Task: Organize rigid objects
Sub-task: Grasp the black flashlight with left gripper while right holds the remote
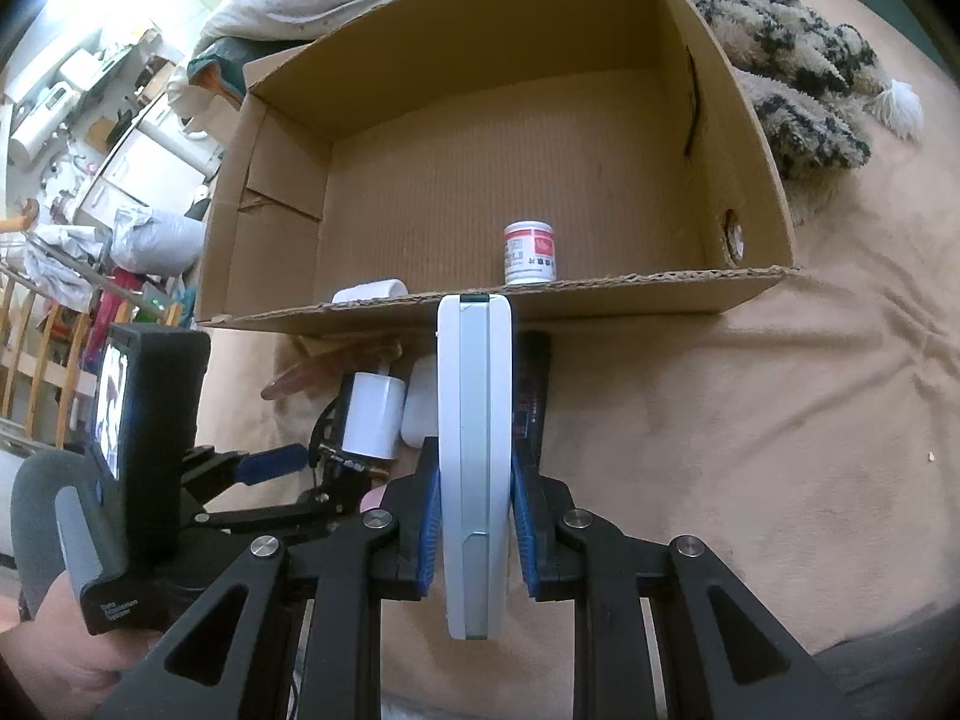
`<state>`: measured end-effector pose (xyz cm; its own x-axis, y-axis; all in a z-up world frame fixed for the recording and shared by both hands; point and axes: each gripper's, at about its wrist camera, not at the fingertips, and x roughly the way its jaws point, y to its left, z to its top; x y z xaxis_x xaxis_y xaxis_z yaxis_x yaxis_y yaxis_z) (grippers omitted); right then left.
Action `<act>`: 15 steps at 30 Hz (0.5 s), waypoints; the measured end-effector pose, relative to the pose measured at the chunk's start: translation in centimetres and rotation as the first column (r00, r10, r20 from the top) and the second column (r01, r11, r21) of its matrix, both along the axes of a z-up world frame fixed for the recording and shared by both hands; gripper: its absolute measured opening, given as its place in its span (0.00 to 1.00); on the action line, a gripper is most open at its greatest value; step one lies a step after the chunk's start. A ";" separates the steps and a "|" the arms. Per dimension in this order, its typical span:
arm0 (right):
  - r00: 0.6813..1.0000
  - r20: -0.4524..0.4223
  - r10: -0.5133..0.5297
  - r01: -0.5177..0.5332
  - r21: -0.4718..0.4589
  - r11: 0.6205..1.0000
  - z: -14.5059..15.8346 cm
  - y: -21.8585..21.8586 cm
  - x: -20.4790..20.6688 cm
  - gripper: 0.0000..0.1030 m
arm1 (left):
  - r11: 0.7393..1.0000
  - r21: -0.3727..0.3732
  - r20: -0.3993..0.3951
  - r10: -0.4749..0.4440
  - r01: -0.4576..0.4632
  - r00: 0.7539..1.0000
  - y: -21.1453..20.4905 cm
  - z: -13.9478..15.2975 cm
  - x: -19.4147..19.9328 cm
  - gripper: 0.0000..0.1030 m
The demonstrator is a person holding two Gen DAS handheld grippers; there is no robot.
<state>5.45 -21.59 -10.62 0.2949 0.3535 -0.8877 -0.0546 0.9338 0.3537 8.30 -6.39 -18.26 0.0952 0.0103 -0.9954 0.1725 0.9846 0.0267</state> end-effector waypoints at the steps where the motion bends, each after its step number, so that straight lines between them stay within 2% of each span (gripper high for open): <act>1: 1.000 0.000 -0.001 0.001 0.001 1.000 0.0 0.0 0.0 0.22 | 1.000 -0.003 0.001 0.000 0.000 1.000 -0.2 0.0 -0.1 0.38; 2: 1.000 0.001 -0.002 0.002 0.001 1.000 0.1 -0.1 0.0 0.22 | 1.000 -0.003 0.003 -0.002 0.002 1.000 -0.1 0.0 -0.1 0.31; 4: 1.000 0.003 -0.004 0.004 0.001 1.000 0.2 -0.1 -0.1 0.22 | 1.000 -0.010 0.008 -0.009 0.009 1.000 0.0 0.2 -0.1 0.22; 11: 1.000 0.014 0.005 -0.005 -0.016 1.000 0.3 0.2 -0.2 0.22 | 1.000 -0.022 0.021 0.002 -0.001 1.000 0.7 1.0 -1.2 0.21; 15: 1.000 0.024 0.005 -0.004 -0.020 1.000 0.6 0.2 -0.5 0.22 | 1.000 -0.020 0.038 0.024 -0.023 0.999 2.5 2.0 -1.9 0.21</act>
